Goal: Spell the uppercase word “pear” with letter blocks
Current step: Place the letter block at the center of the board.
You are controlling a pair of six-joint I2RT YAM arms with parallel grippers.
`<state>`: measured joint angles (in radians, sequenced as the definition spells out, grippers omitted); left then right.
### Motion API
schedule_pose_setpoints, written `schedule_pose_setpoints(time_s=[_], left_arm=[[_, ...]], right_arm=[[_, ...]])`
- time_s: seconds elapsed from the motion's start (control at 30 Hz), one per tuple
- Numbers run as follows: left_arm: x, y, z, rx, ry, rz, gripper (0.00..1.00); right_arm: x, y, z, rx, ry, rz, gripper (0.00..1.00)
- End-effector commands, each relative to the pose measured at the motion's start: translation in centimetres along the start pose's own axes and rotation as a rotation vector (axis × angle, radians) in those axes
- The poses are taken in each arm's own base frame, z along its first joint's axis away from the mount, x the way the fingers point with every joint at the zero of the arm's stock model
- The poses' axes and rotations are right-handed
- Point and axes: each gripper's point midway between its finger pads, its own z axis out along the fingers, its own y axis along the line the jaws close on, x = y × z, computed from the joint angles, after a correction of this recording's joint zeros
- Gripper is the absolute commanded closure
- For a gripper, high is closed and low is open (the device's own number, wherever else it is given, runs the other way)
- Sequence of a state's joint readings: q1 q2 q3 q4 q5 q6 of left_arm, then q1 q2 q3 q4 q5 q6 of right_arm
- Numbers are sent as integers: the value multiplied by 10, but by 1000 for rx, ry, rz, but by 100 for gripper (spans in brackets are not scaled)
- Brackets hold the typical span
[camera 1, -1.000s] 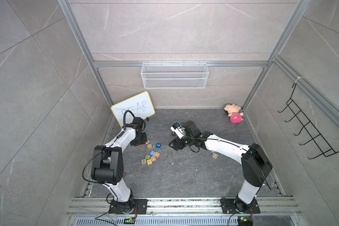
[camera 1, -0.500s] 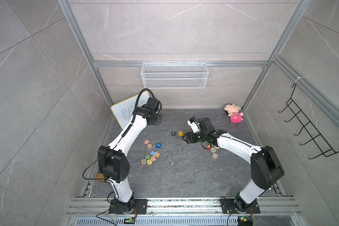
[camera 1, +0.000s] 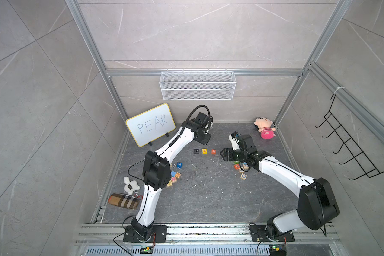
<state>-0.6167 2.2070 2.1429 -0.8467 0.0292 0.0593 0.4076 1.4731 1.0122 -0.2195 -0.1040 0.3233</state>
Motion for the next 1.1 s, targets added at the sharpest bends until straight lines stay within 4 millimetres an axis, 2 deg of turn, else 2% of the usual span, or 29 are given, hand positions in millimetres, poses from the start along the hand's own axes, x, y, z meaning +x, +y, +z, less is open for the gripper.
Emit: schedule_pose_setpoints(time_s=[0.0, 0.13, 0.2, 0.37, 0.53, 0.63, 0.77, 0.97, 1.07], left_arm=[[-26, -30, 0, 134, -89, 126, 78], [-31, -52, 18, 215, -102, 217, 78], [-28, -60, 36, 250, -94, 248, 78], [-29, -78, 57, 345, -112, 323, 78], [-26, -98, 72, 379, -130, 447, 77], [-20, -108, 88, 369, -124, 536, 78], [-17, -110, 106, 357, -114, 581, 78], [-2, -108, 125, 363, -77, 628, 79], [5, -101, 133, 352, -55, 628, 79]], right_arm=[[-2, -28, -18, 132, -55, 66, 26], [1, -46, -31, 192, -82, 119, 26], [4, -49, -34, 199, -85, 129, 26], [17, -41, -25, 140, -20, 112, 26], [28, -42, -21, 134, 10, 124, 26], [29, -44, -22, 136, 8, 127, 26], [30, -44, -28, 135, -8, 129, 26], [31, -44, -34, 133, -18, 121, 26], [31, -42, -35, 120, -19, 124, 26]])
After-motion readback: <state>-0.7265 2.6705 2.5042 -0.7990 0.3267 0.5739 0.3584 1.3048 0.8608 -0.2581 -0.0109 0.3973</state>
